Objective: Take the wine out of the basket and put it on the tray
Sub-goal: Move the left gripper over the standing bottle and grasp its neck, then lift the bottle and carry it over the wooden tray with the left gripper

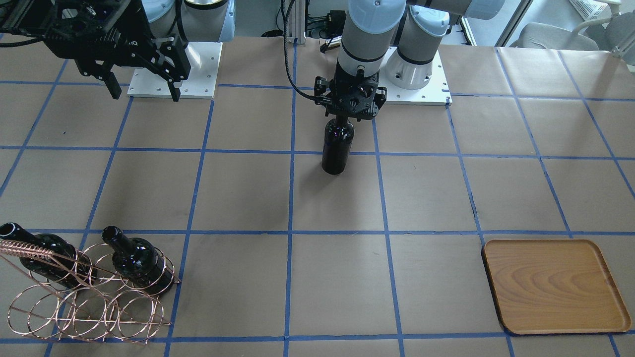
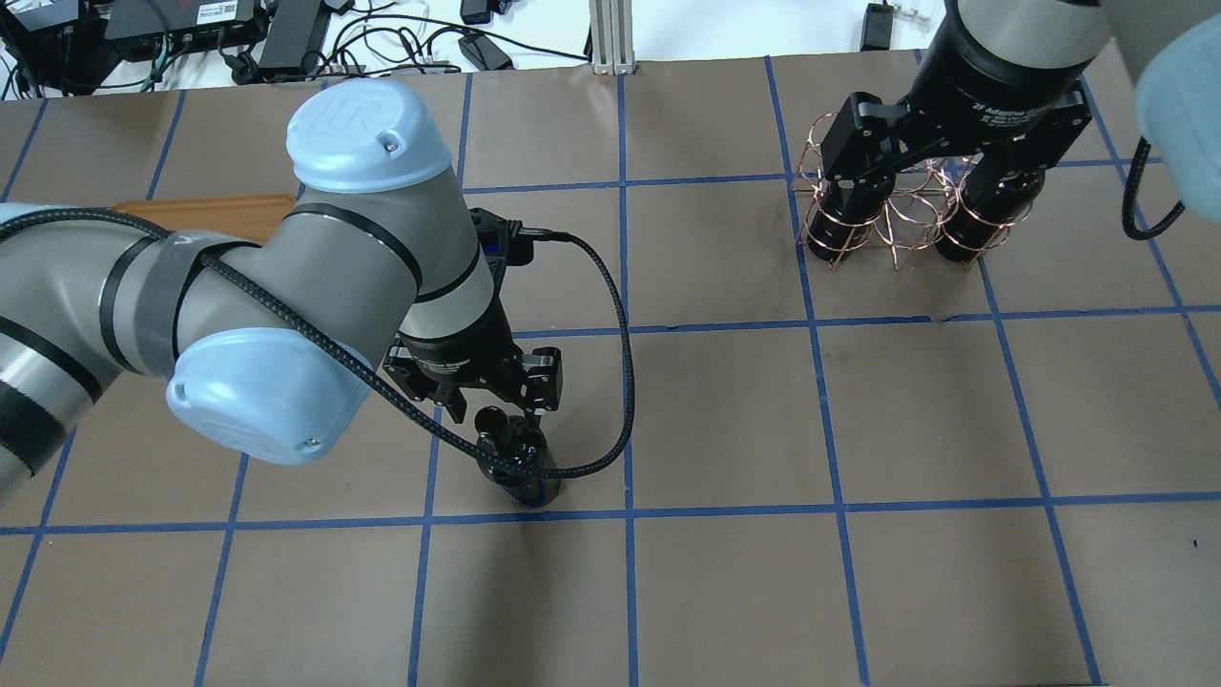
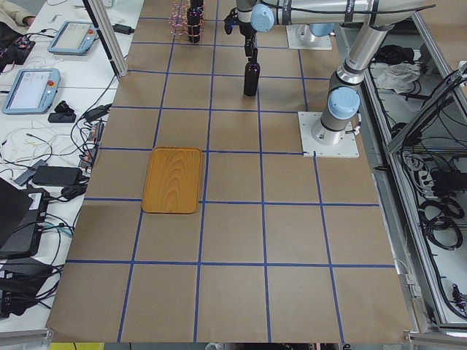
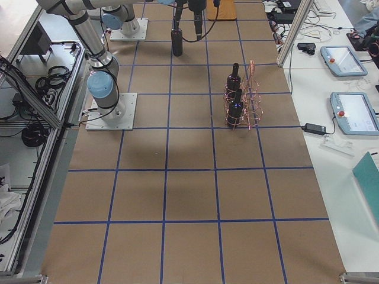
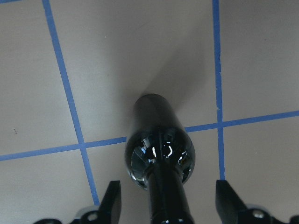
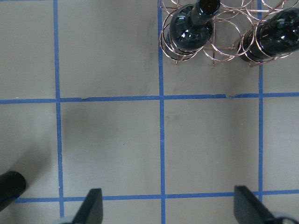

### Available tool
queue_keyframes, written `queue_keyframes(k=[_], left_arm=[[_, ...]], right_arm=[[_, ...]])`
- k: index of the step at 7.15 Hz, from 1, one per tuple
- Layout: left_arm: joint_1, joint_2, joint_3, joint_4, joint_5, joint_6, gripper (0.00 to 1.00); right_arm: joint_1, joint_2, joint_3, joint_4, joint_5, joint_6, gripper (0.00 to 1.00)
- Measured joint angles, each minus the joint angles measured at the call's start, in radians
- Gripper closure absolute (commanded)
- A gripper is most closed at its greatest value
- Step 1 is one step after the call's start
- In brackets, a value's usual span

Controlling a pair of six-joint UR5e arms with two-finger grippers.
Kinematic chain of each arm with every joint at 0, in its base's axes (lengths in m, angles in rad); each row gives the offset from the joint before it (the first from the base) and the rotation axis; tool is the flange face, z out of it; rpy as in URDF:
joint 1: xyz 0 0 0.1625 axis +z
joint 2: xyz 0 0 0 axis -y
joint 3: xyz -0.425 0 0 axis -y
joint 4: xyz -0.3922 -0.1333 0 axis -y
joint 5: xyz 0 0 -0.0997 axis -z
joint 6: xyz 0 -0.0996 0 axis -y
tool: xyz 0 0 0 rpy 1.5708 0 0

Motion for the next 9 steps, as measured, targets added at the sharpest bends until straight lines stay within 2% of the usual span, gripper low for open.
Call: queue_keyframes(k=[1, 2, 4, 5, 9], left_arm=[[0.0, 0.001, 0.0, -0.004, 0.003, -0.001, 0.25], [0.0, 0.003, 0.0, -0.009, 0.004, -0.002, 0.31], [0.0, 0.003, 0.0, -0.024, 0.003, -0.004, 0.78], [0.0, 0.003, 0.001, -0.038, -0.001, -0.004, 0.99], [0.005, 0.0, 0.015, -0.096, -0.004, -0.003, 1.0]], right_arm=[[0.0, 0.0, 0.002, -0.004, 0.001, 0.0, 0.0], [0.0, 0.0, 0.002, -0.006, 0.003, 0.0, 0.0], [0.0, 0.0, 0.003, -0.007, 0.002, -0.001, 0.0], [0.0, -0.001, 0.003, -0.006, 0.0, -0.002, 0.0], [0.002, -0.001, 0.003, -0.006, -0.001, -0.002, 0.0]])
